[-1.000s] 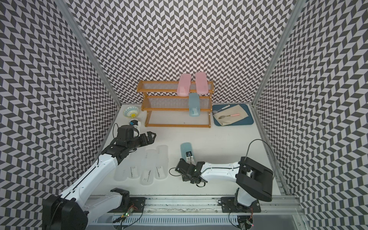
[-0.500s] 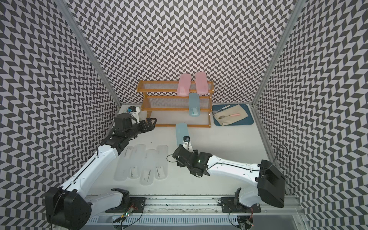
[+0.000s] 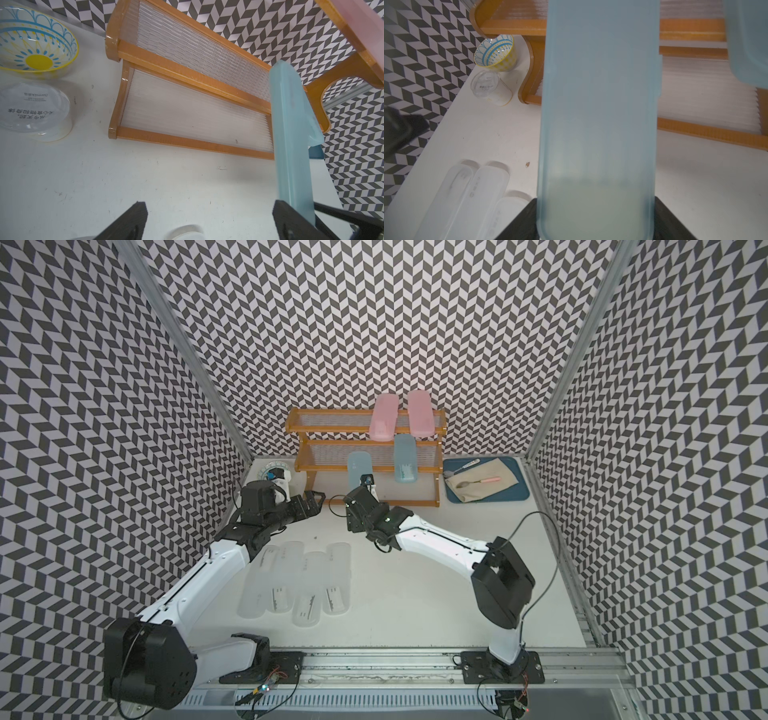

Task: Place the pencil cases on the shelf according to color
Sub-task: Place the pencil case on the shelf.

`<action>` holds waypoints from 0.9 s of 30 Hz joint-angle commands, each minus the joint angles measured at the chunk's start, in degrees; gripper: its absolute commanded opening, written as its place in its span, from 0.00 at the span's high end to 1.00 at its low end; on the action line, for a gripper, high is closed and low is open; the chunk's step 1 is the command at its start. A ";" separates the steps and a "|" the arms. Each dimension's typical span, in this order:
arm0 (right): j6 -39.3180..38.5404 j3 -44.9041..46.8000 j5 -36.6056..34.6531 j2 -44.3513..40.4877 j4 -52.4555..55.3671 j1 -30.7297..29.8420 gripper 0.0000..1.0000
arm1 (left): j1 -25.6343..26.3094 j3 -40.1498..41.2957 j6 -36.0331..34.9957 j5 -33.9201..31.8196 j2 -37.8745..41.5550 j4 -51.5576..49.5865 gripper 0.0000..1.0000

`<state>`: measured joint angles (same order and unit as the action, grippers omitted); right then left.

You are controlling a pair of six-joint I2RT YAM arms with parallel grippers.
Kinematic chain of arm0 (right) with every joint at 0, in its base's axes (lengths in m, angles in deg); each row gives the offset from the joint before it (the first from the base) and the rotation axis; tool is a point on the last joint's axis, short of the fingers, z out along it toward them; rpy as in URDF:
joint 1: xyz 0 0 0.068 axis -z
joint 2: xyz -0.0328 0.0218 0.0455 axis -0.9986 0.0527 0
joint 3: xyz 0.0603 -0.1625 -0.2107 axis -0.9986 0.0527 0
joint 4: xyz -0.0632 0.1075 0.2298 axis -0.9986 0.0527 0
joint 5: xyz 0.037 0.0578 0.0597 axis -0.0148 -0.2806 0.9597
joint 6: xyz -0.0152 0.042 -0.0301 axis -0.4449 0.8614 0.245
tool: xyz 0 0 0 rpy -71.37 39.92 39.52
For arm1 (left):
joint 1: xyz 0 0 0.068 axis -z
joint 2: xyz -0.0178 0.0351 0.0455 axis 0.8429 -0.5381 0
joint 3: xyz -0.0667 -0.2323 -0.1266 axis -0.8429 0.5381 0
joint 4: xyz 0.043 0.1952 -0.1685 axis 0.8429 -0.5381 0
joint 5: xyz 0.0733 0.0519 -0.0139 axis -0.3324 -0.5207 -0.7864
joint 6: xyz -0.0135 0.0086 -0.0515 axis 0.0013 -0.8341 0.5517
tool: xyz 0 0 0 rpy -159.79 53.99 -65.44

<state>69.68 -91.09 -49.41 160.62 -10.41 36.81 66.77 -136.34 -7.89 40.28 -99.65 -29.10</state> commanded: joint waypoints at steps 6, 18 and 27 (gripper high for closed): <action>-2.80 -21.97 0.59 14.21 3.69 3.62 0.39 | -0.71 -0.55 0.76 2.81 -0.45 0.79 0.01; -1.18 -35.46 5.16 24.34 4.54 6.82 0.34 | -1.23 -0.13 0.62 4.64 0.49 1.41 0.01; -0.01 -38.46 10.41 25.37 3.51 8.60 0.16 | -1.24 0.24 0.67 5.83 0.28 2.04 0.01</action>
<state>69.11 -127.98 -41.52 185.80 -4.24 45.03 65.92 -136.29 -7.04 44.91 -100.05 -28.64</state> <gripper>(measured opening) 0.835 0.991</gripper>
